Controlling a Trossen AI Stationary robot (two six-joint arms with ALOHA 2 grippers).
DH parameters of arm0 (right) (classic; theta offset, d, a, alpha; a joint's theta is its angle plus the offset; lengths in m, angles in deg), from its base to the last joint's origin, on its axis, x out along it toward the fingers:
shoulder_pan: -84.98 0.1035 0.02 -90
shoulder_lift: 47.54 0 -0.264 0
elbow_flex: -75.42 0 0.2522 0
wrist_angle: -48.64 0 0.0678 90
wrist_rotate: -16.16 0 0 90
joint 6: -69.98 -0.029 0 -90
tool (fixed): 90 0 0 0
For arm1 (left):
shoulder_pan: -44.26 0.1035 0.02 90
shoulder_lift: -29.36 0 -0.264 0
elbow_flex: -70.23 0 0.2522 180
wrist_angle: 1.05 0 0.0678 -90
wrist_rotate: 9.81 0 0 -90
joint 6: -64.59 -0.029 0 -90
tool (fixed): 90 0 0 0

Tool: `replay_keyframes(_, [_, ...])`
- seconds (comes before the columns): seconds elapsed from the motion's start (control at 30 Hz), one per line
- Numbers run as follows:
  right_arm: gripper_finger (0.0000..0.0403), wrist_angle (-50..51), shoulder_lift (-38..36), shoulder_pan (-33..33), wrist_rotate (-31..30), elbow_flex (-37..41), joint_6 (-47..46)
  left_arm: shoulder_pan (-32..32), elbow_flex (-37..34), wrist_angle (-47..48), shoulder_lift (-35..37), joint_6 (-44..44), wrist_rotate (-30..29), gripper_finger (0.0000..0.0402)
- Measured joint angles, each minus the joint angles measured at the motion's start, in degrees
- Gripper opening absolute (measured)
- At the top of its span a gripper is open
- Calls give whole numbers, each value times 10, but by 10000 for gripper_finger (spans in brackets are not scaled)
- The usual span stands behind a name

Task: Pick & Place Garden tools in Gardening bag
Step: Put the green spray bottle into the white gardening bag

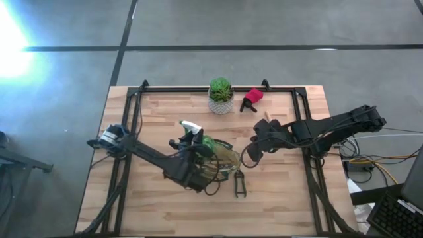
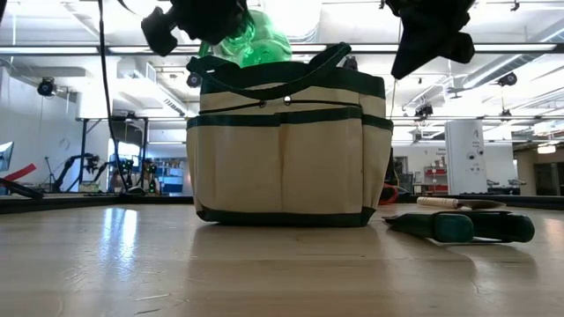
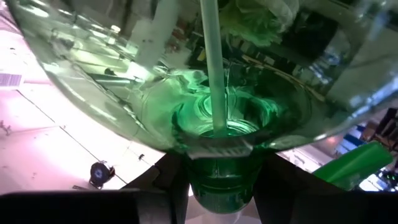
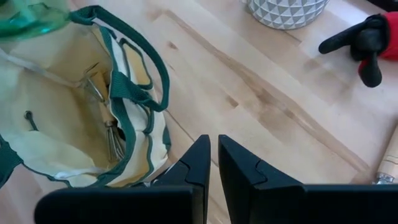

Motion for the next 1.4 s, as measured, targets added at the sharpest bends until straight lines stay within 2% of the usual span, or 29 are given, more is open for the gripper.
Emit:
replay_keyframes(0.43, [27,0,0,0,-11,0,0,-12,-3,-33,-26,-45,23,136])
replay_keyframes(1.17, [27,1,0,0,-11,0,13,-22,-5,-33,-57,-45,26,136])
replay_keyframes(1.4, [27,1,0,0,-11,0,14,-23,-39,-39,-57,-44,22,136])
